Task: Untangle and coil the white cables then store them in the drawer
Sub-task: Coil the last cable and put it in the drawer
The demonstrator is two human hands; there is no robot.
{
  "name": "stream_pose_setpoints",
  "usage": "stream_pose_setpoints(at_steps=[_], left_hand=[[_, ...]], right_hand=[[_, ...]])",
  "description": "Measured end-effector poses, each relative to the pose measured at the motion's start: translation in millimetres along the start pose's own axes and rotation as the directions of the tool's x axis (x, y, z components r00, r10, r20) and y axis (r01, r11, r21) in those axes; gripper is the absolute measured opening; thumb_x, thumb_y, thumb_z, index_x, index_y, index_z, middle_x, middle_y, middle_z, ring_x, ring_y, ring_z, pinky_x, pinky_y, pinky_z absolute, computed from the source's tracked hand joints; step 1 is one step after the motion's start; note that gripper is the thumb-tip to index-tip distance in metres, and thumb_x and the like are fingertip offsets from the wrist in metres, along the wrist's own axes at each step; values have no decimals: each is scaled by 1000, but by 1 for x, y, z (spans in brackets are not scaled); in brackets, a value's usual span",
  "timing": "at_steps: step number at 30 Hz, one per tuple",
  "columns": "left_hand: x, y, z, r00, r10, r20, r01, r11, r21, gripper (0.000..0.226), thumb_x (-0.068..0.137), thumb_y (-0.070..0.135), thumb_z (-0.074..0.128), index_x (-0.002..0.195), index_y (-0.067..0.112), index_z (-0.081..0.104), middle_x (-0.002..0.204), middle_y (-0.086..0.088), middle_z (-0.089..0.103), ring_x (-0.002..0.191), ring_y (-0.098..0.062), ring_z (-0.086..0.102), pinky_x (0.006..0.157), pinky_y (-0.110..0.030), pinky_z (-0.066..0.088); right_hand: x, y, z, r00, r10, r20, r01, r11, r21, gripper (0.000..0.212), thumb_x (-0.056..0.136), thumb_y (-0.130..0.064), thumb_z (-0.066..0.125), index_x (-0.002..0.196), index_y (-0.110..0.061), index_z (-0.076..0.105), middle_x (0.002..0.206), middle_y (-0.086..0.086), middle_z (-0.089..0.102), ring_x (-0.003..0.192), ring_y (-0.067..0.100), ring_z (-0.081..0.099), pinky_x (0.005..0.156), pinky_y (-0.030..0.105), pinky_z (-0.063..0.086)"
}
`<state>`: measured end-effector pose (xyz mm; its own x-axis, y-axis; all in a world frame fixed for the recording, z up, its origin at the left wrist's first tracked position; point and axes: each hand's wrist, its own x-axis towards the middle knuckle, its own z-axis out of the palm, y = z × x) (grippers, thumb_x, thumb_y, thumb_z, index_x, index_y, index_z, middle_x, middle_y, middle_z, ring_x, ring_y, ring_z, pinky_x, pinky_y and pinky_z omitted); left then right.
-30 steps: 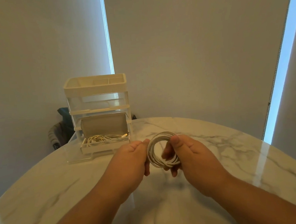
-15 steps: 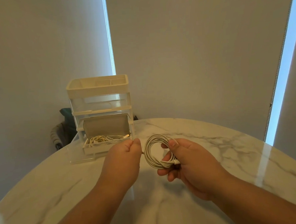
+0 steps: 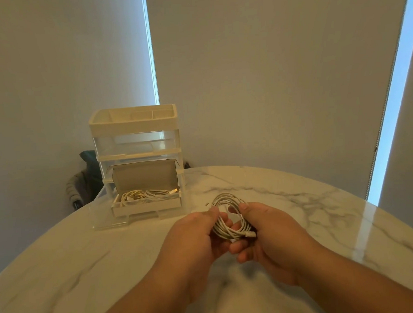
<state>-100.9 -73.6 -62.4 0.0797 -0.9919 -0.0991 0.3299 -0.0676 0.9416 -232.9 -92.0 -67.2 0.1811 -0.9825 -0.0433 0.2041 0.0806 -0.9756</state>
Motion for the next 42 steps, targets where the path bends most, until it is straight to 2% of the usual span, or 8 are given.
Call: stream_pose_setpoints(at_steps=[8, 14, 20, 26, 29, 32, 35, 42], left_hand=[[2, 0, -6, 1000, -12, -13, 13, 991, 136, 20, 99, 19, 55, 100, 5, 70, 78, -9, 73, 64, -16, 65, 57, -28, 54], [0, 4, -10, 995, -24, 100, -17, 918, 396, 22, 99, 21, 55, 93, 8, 72, 68, 0, 66, 51, -12, 56, 50, -24, 41], [-2, 3, -11, 987, 67, 148, -146, 769, 622, 27, 98, 30, 55, 83, 13, 70, 62, 6, 58, 47, -7, 48, 51, -25, 40], [0, 2, -15, 966, 185, 183, -258, 601, 756, 27, 99, 35, 51, 88, 19, 70, 59, 11, 55, 58, -7, 52, 60, -26, 42], [-3, 5, -13, 969, 162, 185, -246, 616, 748, 24, 99, 35, 52, 90, 22, 70, 69, 7, 64, 61, -3, 57, 61, -23, 46], [-6, 5, -12, 970, 77, 229, -214, 709, 672, 7, 94, 26, 61, 98, 24, 66, 86, 5, 74, 76, -4, 69, 73, -22, 56], [-7, 8, -12, 973, 5, 229, -157, 744, 650, 24, 93, 20, 62, 115, 24, 55, 100, -4, 72, 80, -17, 69, 62, -26, 55], [-3, 12, -15, 967, 253, 26, -164, 542, 824, 26, 90, 44, 65, 87, 18, 58, 72, 0, 68, 48, -8, 63, 48, -22, 50]], right_hand=[[9, 0, -15, 993, -94, -75, 57, 919, -391, 23, 97, -39, 58, 103, -23, 74, 94, 13, 74, 69, 22, 63, 58, 34, 49], [9, -11, -20, 1000, 21, 23, -20, 997, -77, 37, 94, -43, 58, 110, -12, 71, 96, 17, 71, 79, 30, 66, 70, 43, 53], [9, -3, -17, 988, 68, 139, -41, 981, -191, 25, 93, -15, 55, 99, 1, 74, 90, 19, 64, 61, 18, 54, 53, 26, 49], [5, -5, -15, 963, 175, 204, -157, 982, -101, 62, 99, -52, 47, 117, 4, 64, 97, 21, 64, 80, 31, 60, 63, 34, 53], [4, -5, -14, 986, 101, 135, -75, 979, -189, 27, 104, -23, 48, 117, -9, 67, 97, 22, 67, 73, 28, 61, 57, 34, 52], [3, -2, -12, 990, 56, 128, -25, 972, -232, 30, 104, -11, 42, 108, -7, 71, 105, 28, 71, 84, 34, 66, 78, 49, 57], [4, 0, -12, 998, 24, 51, -12, 972, -235, 29, 103, -8, 41, 105, -4, 69, 103, 28, 71, 83, 33, 65, 82, 47, 55], [7, 4, -4, 988, -90, -123, 82, 994, -68, 19, 103, -22, 51, 103, -14, 68, 72, 7, 66, 55, 13, 57, 61, 32, 48]])
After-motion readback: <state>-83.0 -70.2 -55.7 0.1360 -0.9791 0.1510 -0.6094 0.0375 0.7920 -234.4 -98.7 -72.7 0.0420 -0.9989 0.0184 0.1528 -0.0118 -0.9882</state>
